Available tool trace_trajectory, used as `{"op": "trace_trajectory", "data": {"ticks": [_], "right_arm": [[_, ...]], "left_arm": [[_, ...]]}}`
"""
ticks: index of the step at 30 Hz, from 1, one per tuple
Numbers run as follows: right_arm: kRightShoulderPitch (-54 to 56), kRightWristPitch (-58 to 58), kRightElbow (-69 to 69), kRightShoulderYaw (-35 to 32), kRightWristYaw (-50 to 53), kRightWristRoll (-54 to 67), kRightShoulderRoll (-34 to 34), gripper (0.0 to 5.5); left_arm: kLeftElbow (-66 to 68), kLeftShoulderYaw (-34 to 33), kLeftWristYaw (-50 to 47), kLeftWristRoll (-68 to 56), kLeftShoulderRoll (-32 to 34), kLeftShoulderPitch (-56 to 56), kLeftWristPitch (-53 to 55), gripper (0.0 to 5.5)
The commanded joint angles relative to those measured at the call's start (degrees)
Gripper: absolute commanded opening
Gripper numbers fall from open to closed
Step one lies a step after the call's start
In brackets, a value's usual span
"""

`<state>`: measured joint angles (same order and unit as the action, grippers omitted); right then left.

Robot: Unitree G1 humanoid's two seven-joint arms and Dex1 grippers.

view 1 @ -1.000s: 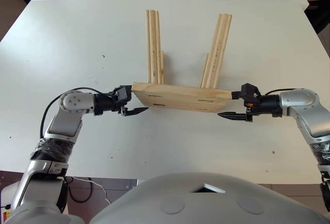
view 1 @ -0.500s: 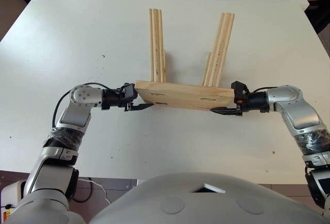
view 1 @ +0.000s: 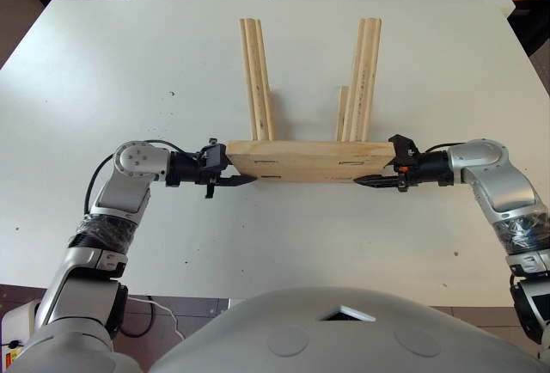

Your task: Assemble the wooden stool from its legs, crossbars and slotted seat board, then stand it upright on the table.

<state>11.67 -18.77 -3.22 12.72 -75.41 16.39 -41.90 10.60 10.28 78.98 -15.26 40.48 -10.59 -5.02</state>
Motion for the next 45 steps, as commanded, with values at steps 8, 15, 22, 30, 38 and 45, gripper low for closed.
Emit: {"op": "trace_trajectory", "data": {"ticks": [8, 15, 22, 30, 38, 45], "right_arm": [[-0.9, -45.1, 21.6, -17.2, 0.9, 41.8, -6.1, 1.55], [-3.8, -35.2, 23.3, -17.9, 31.3, 93.3, -11.5, 1.55], [-4.3, -9.8, 38.4, -20.6, 62.6, 96.6, 19.4, 1.55], [9.5, 11.4, 40.5, -24.1, 94.9, 96.6, 40.4, 1.54], [8.7, 13.9, 25.5, -25.6, 105.1, 87.9, 44.4, 1.30], [10.7, 13.0, 14.2, -25.5, 108.7, 77.1, 48.6, 1.31]], "left_arm": [[-31.9, -11.0, -10.9, -37.6, 1.9, 7.9, 45.4, 1.34], [-39.9, -15.4, -44.4, -81.3, -1.8, 11.7, 42.8, 1.34], [-47.8, -15.1, -71.1, -96.5, -11.2, 11.2, 22.9, 1.34], [-43.4, -15.8, -91.4, -89.8, -24.3, 4.9, 15.1, 1.34], [-25.5, -20.0, -105.4, -76.6, -30.7, -4.2, 12.7, 1.34], [-12.3, -24.1, -109.0, -68.2, -33.3, -10.2, 11.0, 1.34]]}}
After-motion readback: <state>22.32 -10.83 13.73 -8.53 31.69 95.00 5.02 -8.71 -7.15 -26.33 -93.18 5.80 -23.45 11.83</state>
